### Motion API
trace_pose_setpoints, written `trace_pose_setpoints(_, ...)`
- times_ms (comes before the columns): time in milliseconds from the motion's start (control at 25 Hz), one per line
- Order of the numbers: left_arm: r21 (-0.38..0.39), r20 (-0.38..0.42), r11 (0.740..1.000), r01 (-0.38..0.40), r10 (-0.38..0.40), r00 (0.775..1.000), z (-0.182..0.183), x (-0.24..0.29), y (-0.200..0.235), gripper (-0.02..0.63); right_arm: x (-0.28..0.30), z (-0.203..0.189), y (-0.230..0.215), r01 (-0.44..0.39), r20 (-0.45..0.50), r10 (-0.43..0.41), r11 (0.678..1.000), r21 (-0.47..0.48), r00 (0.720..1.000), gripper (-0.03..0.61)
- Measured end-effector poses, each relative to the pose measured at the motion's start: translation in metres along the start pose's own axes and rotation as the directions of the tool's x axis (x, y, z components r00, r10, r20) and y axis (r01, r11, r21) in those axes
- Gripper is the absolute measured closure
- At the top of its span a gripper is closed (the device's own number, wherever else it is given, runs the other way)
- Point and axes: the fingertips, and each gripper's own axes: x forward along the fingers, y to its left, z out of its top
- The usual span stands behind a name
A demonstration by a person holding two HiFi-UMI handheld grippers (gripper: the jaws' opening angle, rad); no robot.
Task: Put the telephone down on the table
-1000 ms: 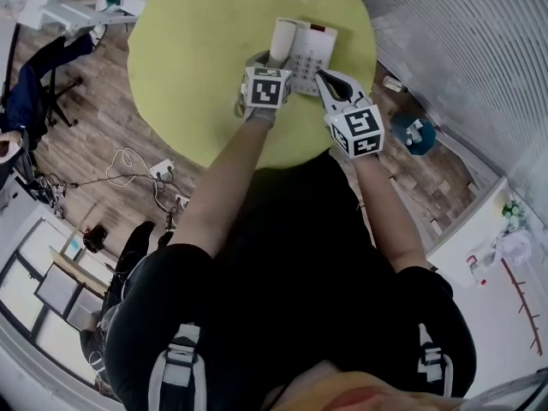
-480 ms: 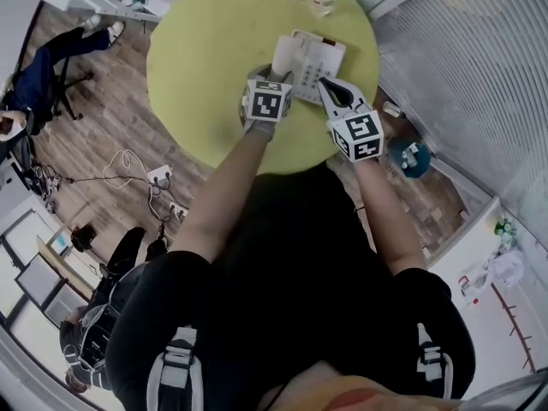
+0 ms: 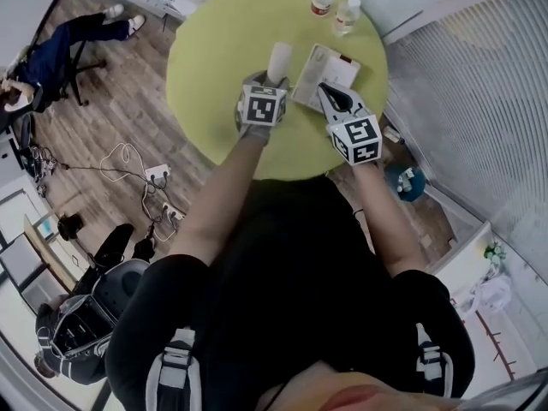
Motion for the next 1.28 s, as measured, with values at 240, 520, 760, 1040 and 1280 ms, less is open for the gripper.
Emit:
trace_pose_setpoints(240, -0.023, 0.012, 0.999, -0.046, 0.046, 0.999, -0.002, -0.021, 0.033, 0.397, 0.023, 0.018, 0.024, -0.057, 0.003, 0.058, 0.998, -0.039, 0.998, 0.56)
trace_pose_setpoints(520, -0.063, 0.015, 0.994, -0.092, 0.093, 0.996, -0.009, -0.036, 0.077, 0.397, 0.056, 0.031, 0.052, -0.122, -0.005, 0.122, 0.99, -0.067, 0.992, 0.56)
trace_pose_setpoints(760, -0.103, 0.015, 0.988, -0.112, 0.114, 0.993, -0.018, -0.048, 0.11, 0.397, 0.081, 0.037, 0.076, -0.158, -0.02, 0.157, 0.984, -0.082, 0.987, 0.56)
trace_pose_setpoints(1040, -0.127, 0.0, 0.983, -0.131, 0.132, 0.991, -0.029, -0.046, 0.149, 0.397, 0.114, 0.041, 0.096, -0.183, -0.035, 0.181, 0.979, -0.084, 0.983, 0.56)
trace_pose_setpoints(1280, -0.149, -0.005, 0.98, -0.131, 0.132, 0.991, -0.036, -0.04, 0.177, 0.397, 0.142, 0.043, 0.111, -0.196, -0.047, 0.192, 0.978, -0.079, 0.98, 0.56)
